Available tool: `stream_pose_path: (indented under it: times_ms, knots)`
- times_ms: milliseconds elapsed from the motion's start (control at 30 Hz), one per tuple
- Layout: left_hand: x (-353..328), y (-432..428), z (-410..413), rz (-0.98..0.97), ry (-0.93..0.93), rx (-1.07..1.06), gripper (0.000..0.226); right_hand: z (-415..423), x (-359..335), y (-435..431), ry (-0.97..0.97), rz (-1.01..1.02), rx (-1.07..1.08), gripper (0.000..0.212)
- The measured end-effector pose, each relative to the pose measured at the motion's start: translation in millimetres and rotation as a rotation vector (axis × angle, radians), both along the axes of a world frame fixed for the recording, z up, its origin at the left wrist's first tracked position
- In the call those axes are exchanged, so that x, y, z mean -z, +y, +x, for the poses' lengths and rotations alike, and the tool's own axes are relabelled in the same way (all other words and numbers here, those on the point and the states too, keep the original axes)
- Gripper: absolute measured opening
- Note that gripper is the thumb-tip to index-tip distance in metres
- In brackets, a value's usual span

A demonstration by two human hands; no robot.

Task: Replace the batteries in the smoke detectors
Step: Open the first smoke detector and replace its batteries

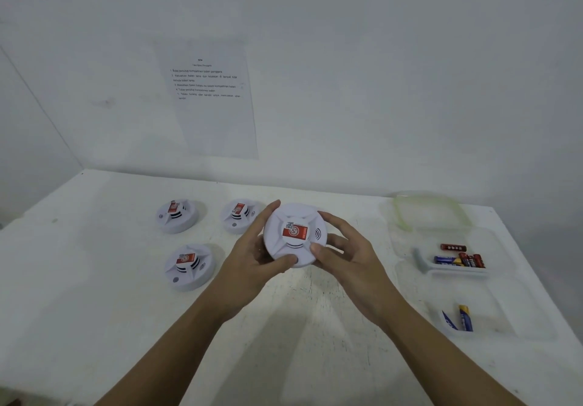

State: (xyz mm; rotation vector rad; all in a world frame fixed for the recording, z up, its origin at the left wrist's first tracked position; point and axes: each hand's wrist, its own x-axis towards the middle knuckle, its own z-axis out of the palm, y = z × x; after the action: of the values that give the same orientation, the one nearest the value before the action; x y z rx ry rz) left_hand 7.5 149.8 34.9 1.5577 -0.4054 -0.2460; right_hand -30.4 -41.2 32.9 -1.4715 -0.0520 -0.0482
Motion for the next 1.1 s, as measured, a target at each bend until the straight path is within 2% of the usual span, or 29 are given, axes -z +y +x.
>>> stream_pose_path:
  times_ms: [200, 533, 1100]
  knots:
    - [-1.8, -6.7, 0.0, -0.008, -0.023, -0.093, 0.07, 0.7, -3.4, -1.2, 0.008, 0.054, 0.038, 0.047]
    - [-0.2, -4.7, 5.3, 0.014, 0.02, -0.07, 0.072, 3.2, -3.2, 0.1, 0.025, 0.036, 0.07, 0.049]
    - [-3.1, -1.3, 9.5, 0.048, -0.022, -0.046, 0.074, 7.0, -2.3, 0.7, 0.019, 0.022, 0.062, 0.047]
